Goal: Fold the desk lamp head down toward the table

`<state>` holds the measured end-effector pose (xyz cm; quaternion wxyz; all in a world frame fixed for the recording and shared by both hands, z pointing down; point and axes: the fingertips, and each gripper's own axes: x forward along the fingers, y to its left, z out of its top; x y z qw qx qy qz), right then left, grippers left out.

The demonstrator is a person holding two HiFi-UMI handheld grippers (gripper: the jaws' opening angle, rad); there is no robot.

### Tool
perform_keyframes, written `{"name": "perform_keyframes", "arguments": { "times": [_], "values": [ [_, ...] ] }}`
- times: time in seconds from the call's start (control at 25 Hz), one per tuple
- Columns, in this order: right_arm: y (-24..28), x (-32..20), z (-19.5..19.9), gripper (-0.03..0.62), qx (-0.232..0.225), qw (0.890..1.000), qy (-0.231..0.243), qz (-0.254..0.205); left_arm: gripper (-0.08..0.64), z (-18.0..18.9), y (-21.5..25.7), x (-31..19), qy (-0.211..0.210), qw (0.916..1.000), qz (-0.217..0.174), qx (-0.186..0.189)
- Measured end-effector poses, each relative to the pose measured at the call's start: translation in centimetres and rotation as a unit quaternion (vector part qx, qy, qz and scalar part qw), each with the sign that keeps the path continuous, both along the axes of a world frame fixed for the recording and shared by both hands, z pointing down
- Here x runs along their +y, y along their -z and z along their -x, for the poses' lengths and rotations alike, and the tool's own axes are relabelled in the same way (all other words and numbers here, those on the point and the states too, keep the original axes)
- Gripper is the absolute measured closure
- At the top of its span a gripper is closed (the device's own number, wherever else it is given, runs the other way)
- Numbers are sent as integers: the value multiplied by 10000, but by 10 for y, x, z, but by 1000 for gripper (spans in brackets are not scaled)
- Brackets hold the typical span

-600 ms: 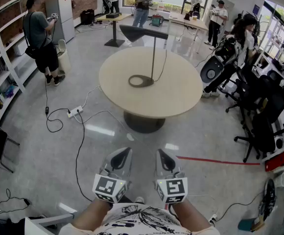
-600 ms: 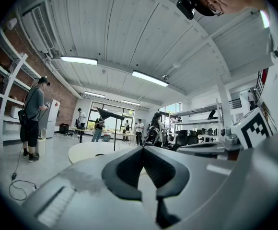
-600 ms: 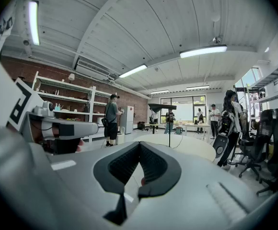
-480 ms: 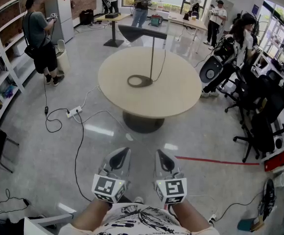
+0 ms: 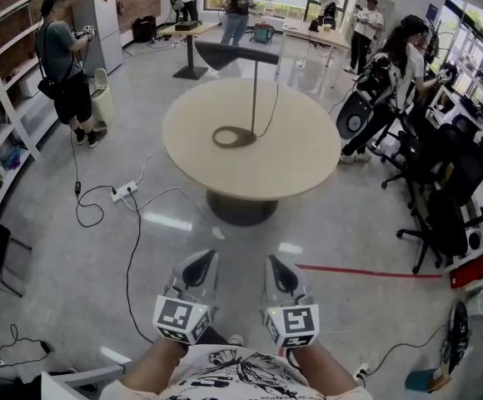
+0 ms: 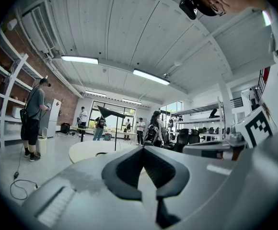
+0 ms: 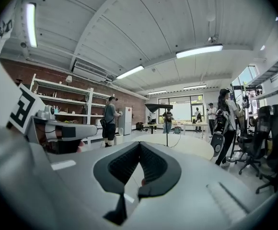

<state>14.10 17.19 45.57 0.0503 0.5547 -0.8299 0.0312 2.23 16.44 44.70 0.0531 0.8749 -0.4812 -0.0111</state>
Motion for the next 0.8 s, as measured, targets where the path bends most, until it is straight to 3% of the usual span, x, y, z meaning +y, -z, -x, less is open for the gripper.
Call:
{"name": "perform_keyframes", "arguments": {
  "times": [0.52, 0.8],
  "values": [
    [-11, -26, -11, 583, -242, 9990, 115, 352, 560, -12, -5, -16, -141, 9998, 86, 62],
    [-15, -79, 5, 583, -189, 9989, -4, 439, 560, 13, -12, -72, -96, 9997, 193, 119]
  ]
}}
